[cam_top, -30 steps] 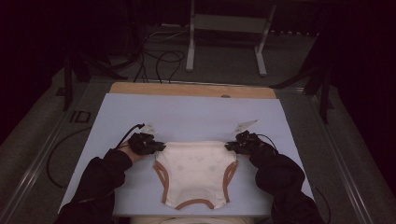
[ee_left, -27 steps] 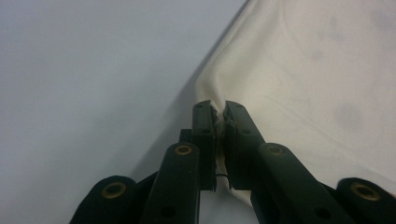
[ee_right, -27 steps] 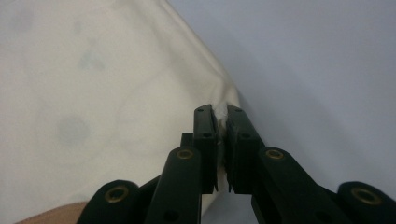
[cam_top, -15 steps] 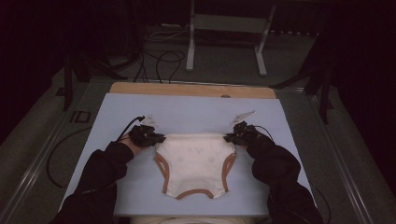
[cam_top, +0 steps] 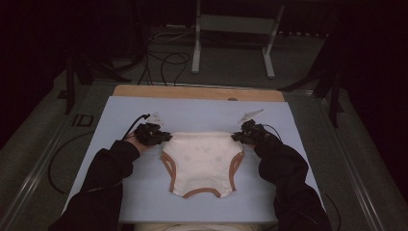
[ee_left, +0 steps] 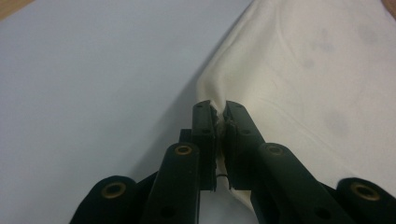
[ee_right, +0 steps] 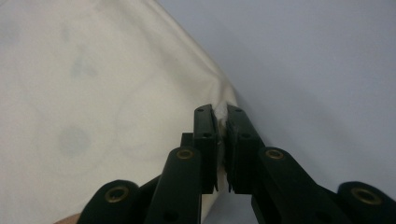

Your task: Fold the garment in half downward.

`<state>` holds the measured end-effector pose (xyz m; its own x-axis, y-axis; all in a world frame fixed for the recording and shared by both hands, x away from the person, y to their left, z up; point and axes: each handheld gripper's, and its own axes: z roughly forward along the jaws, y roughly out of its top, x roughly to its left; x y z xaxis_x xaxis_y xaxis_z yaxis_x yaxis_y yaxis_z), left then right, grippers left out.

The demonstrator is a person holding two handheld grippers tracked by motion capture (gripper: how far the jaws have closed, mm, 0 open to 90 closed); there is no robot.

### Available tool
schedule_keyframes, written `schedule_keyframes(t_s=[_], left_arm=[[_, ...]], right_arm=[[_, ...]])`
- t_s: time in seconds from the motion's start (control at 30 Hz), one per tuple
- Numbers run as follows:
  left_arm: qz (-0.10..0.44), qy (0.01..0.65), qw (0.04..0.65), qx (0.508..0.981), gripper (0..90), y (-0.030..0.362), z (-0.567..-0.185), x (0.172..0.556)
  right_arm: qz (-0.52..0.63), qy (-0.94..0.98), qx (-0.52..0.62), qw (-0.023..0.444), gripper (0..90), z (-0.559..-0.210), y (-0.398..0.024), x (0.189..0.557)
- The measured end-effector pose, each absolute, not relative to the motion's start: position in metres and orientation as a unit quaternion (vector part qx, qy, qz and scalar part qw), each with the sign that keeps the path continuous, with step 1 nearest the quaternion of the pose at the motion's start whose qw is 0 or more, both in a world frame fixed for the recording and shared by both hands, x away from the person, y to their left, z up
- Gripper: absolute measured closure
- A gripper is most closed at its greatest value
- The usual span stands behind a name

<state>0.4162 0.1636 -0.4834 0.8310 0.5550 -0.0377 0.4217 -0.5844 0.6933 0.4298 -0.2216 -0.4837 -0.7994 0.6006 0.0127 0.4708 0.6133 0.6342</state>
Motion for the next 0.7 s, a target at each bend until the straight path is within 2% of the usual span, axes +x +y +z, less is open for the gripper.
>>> schedule_keyframes(t_s=[0.7], left_arm=[[0.103, 0.28, 0.351, 0.888, 83.9, 0.157, -0.475, 0.438]], right_arm=[[0.327, 0.881, 0.325, 0.107, 84.0, -0.48, -0.223, 0.448]])
